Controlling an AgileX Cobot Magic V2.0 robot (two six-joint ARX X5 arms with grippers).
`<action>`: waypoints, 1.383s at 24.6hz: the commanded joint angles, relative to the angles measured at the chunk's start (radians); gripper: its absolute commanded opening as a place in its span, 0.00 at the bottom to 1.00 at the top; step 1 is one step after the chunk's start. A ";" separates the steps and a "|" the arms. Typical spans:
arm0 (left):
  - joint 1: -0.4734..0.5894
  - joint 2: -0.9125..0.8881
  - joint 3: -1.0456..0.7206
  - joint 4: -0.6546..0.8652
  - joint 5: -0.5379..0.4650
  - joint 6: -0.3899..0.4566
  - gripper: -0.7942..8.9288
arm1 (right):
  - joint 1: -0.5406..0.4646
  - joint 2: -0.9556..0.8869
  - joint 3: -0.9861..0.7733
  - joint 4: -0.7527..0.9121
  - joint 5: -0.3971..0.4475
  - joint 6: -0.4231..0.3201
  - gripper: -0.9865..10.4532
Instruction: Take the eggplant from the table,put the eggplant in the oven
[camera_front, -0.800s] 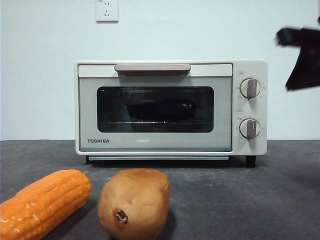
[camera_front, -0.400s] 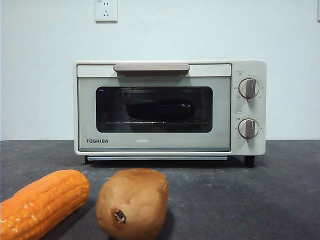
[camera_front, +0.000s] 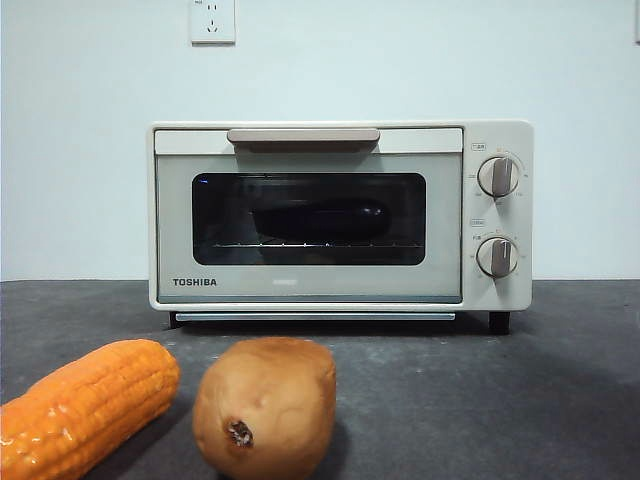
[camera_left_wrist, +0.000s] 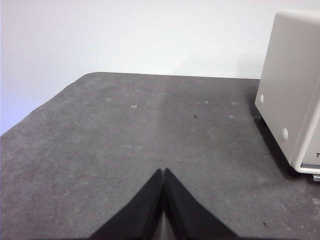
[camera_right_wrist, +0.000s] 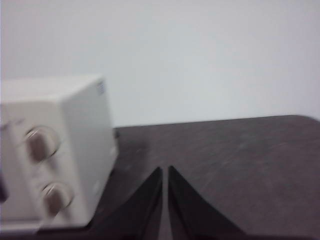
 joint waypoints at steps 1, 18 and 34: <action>0.002 -0.002 -0.027 0.011 -0.001 0.012 0.09 | -0.012 -0.004 -0.006 -0.019 -0.061 -0.008 0.09; 0.002 -0.002 -0.027 0.011 -0.001 0.012 0.09 | -0.009 -0.004 -0.002 -0.193 -0.099 0.000 0.09; 0.002 -0.002 -0.027 0.011 -0.001 0.012 0.09 | -0.009 -0.004 -0.002 -0.140 -0.098 0.000 0.09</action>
